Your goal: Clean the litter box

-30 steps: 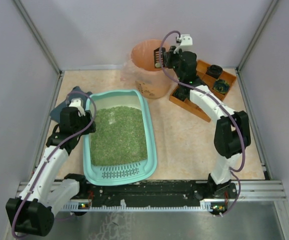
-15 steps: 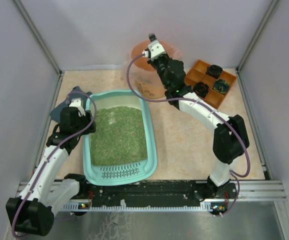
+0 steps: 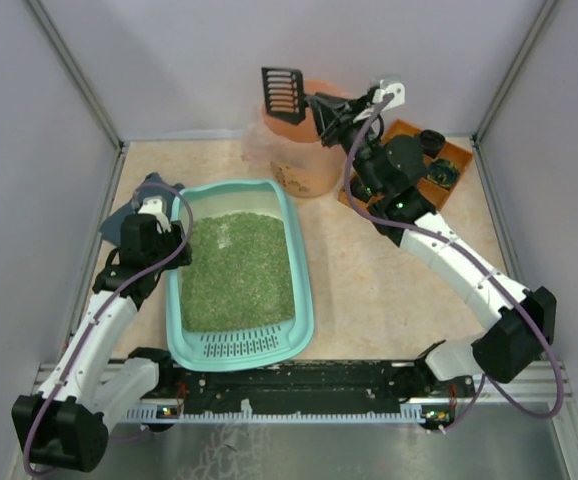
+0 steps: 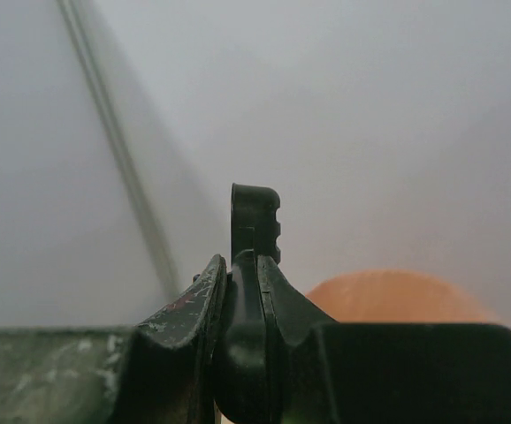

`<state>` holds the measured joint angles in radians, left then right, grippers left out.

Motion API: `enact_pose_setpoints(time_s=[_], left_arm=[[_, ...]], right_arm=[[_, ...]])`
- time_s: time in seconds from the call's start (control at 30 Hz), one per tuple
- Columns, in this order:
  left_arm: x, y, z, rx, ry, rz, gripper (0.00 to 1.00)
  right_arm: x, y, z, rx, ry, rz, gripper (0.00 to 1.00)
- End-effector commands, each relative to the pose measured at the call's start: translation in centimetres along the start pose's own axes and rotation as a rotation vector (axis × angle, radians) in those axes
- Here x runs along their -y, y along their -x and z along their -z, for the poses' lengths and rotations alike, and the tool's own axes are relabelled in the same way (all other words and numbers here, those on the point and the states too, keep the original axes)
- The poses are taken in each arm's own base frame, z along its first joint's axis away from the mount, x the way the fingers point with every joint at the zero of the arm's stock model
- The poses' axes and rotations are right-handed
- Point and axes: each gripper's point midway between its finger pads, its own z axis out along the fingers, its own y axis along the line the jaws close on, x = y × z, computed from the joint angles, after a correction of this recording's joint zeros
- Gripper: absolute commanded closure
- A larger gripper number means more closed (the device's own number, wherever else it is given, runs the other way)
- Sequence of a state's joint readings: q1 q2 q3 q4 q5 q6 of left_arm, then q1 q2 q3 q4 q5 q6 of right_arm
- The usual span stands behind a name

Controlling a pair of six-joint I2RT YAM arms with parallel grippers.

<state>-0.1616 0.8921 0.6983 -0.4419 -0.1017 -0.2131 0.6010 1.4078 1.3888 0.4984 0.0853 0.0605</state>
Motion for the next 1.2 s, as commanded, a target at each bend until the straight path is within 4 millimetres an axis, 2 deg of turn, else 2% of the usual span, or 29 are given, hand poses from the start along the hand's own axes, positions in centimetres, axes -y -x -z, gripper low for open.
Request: enact_pose_setpoints(time_s=[0.0,0.13,0.23,0.4,0.53,0.7,0.8,0.83,0.87,1.17], left_arm=[[0.5,0.4,0.0,0.014,-0.023,0.005,0.38],[0.6,0.2,-0.1,0.006,-0.027,0.004,0.39],[0.5,0.3,-0.1,0.009,-0.024,0.004,0.39],[0.7,0.3,-0.1,0.007,-0.033,0.002,0.39],[0.8,0.2,-0.2,0.004,-0.039,-0.003,0.39],[0.8,0.1,-0.3,-0.003,-0.041,-0.011,0.39],[0.8,0.0,-0.4,-0.008,-0.041,-0.011,0.39],[0.8,0.1,-0.4,-0.006,-0.042,-0.011,0.39],[0.8,0.1,-0.4,-0.007,-0.041,-0.010,0.40],[0.9,-0.1,-0.5,-0.013,-0.043,-0.012,0.39]], right_arm=[[-4.8,-4.1,3.2,-0.131,0.095,-0.479,1.00],[-6.6,-7.4,5.1,-0.268,0.069,-0.665,1.00],[-7.7,-10.2,6.2,-0.372,0.056,-0.708,1.00],[-7.5,-15.6,7.5,-0.541,-0.044,-0.700,1.00],[-7.0,-19.2,8.3,-0.612,-0.155,-0.671,1.00],[-7.8,-23.7,8.5,-0.711,-0.218,-0.627,1.00],[-8.1,-25.5,8.0,-0.732,-0.248,-0.596,1.00],[-8.1,-27.1,8.2,-0.755,-0.270,-0.572,1.00],[-8.1,-27.9,8.1,-0.764,-0.282,-0.553,1.00],[-8.2,-33.0,7.6,-0.854,-0.357,-0.452,1.00]])
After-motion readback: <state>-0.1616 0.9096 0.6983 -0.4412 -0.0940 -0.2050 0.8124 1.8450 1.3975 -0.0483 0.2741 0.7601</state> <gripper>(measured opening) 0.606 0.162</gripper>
